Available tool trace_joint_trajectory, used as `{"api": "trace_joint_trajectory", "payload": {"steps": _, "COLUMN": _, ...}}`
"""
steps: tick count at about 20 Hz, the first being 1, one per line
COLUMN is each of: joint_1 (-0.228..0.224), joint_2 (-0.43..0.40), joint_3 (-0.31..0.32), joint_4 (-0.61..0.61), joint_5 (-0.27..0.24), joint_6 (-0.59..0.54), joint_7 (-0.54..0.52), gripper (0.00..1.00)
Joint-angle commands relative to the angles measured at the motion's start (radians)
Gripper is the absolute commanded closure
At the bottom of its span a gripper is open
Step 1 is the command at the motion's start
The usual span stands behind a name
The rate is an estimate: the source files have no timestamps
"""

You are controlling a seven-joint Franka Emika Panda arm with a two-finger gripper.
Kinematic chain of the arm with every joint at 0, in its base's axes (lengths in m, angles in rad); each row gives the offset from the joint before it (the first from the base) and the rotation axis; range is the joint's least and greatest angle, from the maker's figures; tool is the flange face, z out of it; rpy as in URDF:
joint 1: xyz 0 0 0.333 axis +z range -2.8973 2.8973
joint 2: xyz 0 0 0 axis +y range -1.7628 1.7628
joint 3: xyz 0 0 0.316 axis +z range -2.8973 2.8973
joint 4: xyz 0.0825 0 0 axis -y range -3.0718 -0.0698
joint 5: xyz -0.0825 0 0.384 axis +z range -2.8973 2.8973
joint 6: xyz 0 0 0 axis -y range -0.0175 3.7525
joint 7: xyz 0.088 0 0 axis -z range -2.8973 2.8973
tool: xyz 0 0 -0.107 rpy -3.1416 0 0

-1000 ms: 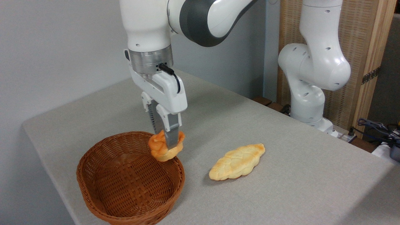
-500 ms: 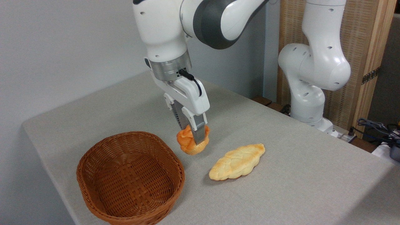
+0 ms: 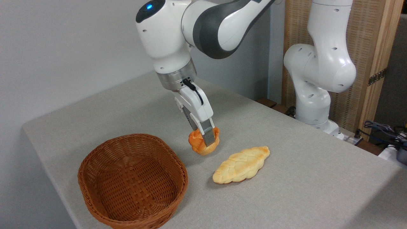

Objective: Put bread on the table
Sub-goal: 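Lower the bun onto the table and open the gripper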

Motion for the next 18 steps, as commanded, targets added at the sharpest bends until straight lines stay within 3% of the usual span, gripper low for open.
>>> {"api": "trace_joint_trajectory", "payload": {"steps": 1, "joint_1": -0.017, "joint_2": 0.015, "joint_3": 0.008, "joint_4": 0.005, "joint_5": -0.017, "joint_6": -0.010, "joint_7": 0.015, "gripper": 0.00}}
{"api": "trace_joint_trajectory", "payload": {"steps": 8, "joint_1": -0.017, "joint_2": 0.015, "joint_3": 0.008, "joint_4": 0.012, "joint_5": -0.011, "joint_6": 0.011, "joint_7": 0.015, "gripper": 0.00}}
{"api": "trace_joint_trajectory", "payload": {"steps": 16, "joint_1": -0.001, "joint_2": 0.010, "joint_3": 0.025, "joint_4": 0.120, "joint_5": -0.005, "joint_6": 0.149, "joint_7": 0.003, "gripper": 0.00}}
{"api": "trace_joint_trajectory", "payload": {"steps": 18, "joint_1": -0.001, "joint_2": 0.010, "joint_3": 0.055, "joint_4": 0.130, "joint_5": -0.005, "joint_6": 0.174, "joint_7": 0.003, "gripper": 0.00}}
